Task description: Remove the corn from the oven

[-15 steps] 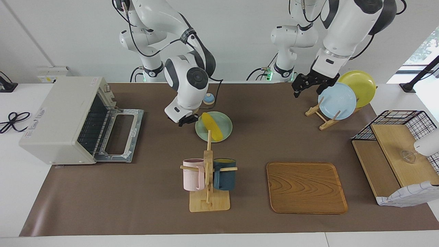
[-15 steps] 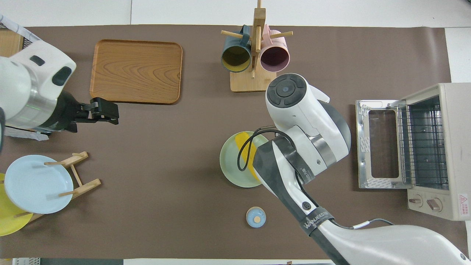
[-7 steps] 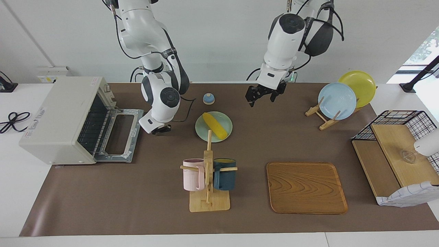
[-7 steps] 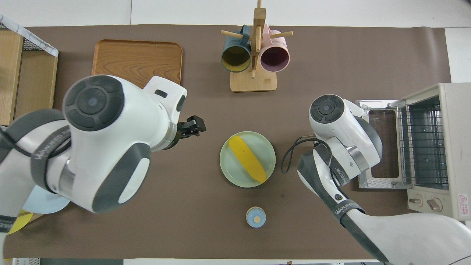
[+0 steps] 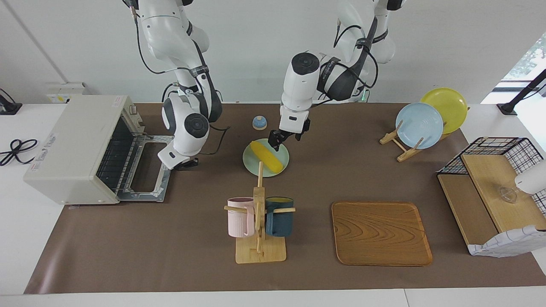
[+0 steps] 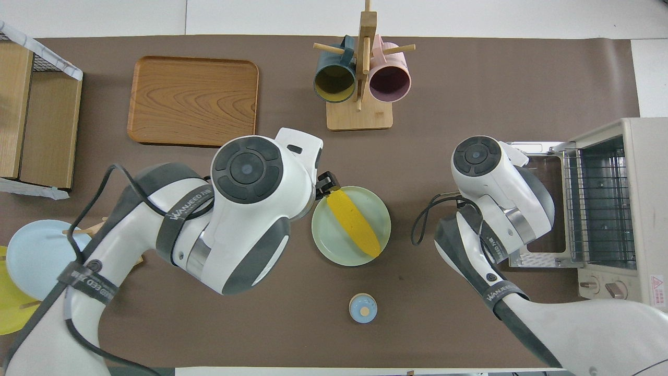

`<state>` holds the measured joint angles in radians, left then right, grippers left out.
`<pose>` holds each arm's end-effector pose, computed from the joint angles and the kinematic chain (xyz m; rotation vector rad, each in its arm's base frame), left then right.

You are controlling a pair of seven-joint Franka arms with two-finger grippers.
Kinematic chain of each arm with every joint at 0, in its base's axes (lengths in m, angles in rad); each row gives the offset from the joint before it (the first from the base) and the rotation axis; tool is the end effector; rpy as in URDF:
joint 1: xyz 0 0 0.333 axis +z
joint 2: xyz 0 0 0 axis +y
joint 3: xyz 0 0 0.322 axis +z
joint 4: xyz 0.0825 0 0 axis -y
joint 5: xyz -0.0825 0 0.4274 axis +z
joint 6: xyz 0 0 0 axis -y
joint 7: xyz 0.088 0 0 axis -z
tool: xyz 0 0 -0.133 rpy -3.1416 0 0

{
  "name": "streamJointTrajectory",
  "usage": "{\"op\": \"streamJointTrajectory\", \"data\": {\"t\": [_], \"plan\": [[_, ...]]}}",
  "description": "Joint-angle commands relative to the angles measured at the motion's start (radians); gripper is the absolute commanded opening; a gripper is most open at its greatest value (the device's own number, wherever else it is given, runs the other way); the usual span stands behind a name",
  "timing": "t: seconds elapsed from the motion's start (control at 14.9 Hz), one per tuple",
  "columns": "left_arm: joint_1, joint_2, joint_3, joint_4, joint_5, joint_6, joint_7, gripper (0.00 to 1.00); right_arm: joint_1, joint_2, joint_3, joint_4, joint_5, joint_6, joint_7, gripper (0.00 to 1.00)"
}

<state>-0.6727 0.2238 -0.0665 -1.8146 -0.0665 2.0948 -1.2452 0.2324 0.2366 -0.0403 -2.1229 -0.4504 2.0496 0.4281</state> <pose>0.4902 -0.4508 0.3823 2.9432 0.8141 -0.0463 0.5603 0.0743 0.2340 2.6830 0.0493 -0.2413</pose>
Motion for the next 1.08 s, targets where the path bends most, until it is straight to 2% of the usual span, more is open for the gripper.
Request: {"op": "streamJointTrajectory", "data": {"t": [0.0, 0.13, 0.34, 0.54, 0.81, 1.01], "plan": [[-0.044, 0.08, 0.021, 0.017, 0.004, 0.079, -0.131, 1.0, -0.024, -0.031, 0.014, -0.04, -0.021, 0.03, -0.02, 0.0], [-0.058, 0.147, 0.022, 0.053, 0.007, 0.108, -0.197, 1.0, -0.024, -0.03, 0.013, -0.04, -0.024, 0.031, -0.037, 0.0], [-0.062, 0.181, 0.024, 0.057, 0.022, 0.142, -0.285, 1.0, -0.024, -0.042, 0.013, -0.02, -0.08, -0.018, -0.112, 0.0], [-0.062, 0.2, 0.024, 0.057, 0.04, 0.186, -0.379, 1.0, -0.062, -0.109, 0.014, 0.043, -0.079, -0.133, -0.251, 0.0], [-0.07, 0.21, 0.022, 0.038, 0.083, 0.212, -0.375, 1.0, -0.137, -0.19, 0.014, 0.09, -0.065, -0.23, -0.455, 0.0], [-0.09, 0.209, 0.021, 0.017, 0.089, 0.232, -0.355, 1.0, -0.185, -0.232, 0.014, 0.106, -0.065, -0.253, -0.555, 0.0]]}}
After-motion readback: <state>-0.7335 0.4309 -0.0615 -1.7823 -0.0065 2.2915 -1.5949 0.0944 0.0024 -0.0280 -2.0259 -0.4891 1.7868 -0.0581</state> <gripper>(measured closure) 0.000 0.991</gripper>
